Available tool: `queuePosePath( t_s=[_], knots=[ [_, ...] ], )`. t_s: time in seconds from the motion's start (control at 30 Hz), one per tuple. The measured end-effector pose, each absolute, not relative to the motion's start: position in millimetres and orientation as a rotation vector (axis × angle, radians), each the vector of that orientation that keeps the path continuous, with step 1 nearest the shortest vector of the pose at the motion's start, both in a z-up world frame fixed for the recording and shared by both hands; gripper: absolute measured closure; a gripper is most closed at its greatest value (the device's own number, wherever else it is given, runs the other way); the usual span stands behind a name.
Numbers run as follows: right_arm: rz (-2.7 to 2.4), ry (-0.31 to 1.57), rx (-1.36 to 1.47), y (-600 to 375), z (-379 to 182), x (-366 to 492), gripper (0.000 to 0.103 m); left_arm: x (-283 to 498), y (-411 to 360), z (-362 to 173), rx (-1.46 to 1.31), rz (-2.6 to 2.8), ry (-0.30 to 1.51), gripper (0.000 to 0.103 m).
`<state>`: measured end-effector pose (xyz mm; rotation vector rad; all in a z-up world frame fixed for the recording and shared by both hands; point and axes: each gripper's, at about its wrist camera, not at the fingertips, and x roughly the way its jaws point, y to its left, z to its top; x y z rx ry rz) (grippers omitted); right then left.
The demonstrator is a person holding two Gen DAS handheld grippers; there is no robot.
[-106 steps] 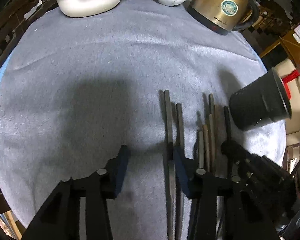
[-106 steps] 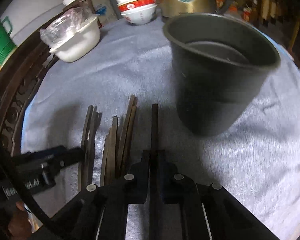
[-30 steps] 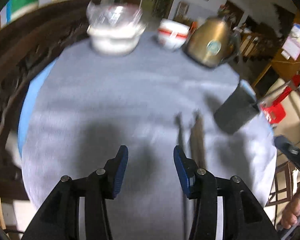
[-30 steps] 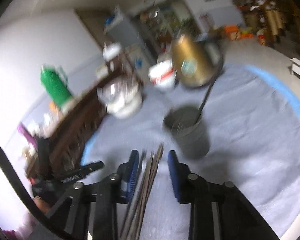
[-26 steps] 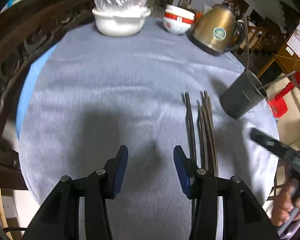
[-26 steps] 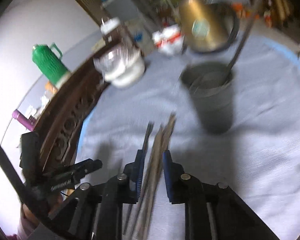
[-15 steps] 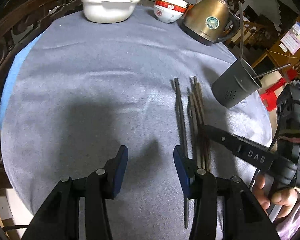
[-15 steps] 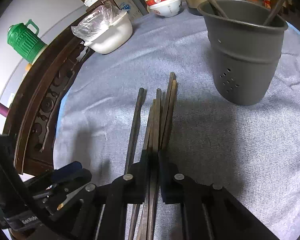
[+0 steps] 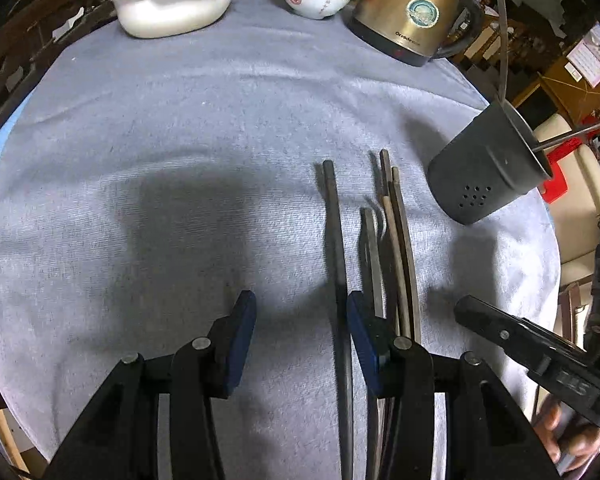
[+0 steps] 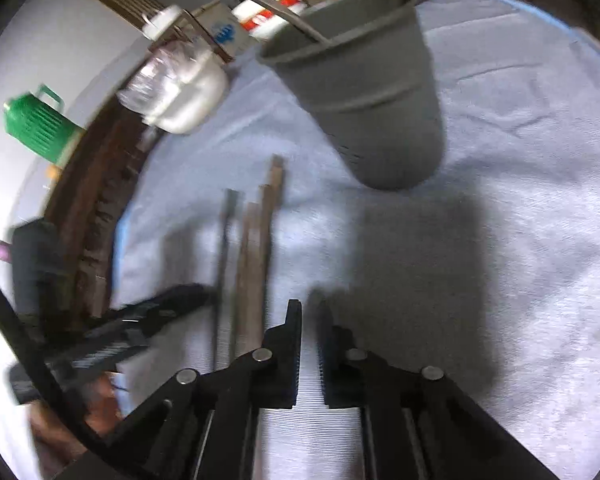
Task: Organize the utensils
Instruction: 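Move both open tools back down to the remaining chopsticks, then close the left tool on a chopstick while the right tool grasps another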
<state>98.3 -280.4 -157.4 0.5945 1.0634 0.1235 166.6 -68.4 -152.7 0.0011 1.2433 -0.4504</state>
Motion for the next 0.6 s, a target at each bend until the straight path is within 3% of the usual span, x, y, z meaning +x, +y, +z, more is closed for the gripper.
queuePosePath(
  t_s=[0.13, 0.2, 0.27, 0.43, 0.6],
  knots=[
    [0.178, 1.052, 0.61, -271, -154, 111, 0.088, 164, -70, -153, 0.048, -0.459, 1.205, 0.057],
    [0.192, 1.059, 0.627, -269, -157, 118, 0.079, 161, -69, -153, 0.097, -0.445, 1.182, 0.078],
    [0.19, 1.054, 0.636, -266, -159, 123, 0.076, 160, -65, -153, 0.133, -0.434, 1.165, 0.088],
    [0.16, 1.102, 0.576, -250, -169, 140, 0.075, 160, -51, -153, 0.079, -0.492, 1.177, 0.09],
    [0.117, 1.062, 0.492, -257, -162, 127, 0.095, 150, -45, -151, 0.099, -0.546, 1.163, 0.09]
  ],
)
